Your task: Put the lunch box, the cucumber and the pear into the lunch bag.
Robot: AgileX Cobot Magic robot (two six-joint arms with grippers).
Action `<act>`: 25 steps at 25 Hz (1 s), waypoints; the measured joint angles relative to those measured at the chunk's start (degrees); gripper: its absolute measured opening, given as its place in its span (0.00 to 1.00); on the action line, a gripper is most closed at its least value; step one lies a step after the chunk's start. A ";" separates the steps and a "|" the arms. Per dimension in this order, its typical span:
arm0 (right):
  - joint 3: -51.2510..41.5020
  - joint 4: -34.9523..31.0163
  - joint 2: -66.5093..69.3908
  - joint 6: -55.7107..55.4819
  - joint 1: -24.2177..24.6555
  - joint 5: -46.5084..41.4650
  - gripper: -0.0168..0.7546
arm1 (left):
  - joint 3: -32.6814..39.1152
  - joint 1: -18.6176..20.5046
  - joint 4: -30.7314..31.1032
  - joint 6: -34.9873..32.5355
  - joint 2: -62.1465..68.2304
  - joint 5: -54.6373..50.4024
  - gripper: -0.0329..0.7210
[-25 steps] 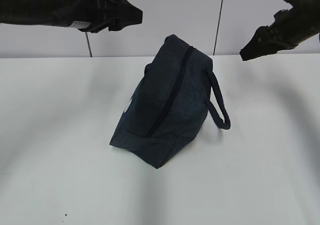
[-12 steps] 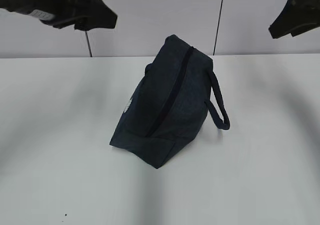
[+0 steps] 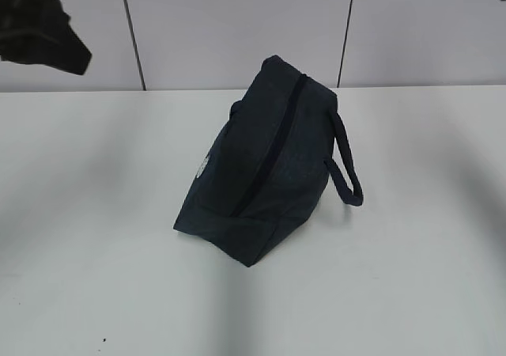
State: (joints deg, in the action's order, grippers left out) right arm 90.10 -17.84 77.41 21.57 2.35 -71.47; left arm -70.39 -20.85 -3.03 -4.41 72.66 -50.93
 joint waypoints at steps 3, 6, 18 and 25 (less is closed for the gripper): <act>-0.11 0.71 -6.62 -2.78 -0.11 -0.26 0.62 | 0.00 0.00 0.53 1.19 -5.60 -3.90 0.63; -1.25 1.08 -13.03 -5.46 -0.21 -0.53 0.62 | 0.00 0.00 0.72 2.60 -11.70 -7.33 0.63; -20.99 9.05 -42.50 -9.49 -0.14 -1.36 0.62 | 0.62 0.00 4.19 5.31 -33.17 -18.62 0.63; -33.51 10.23 -58.91 -9.77 -0.14 -1.48 0.62 | 13.10 0.00 5.66 5.87 -46.67 -19.55 0.62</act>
State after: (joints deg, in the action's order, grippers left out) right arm 56.59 -7.61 18.50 11.80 2.21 -72.96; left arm -57.29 -20.85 2.63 1.46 25.99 -70.47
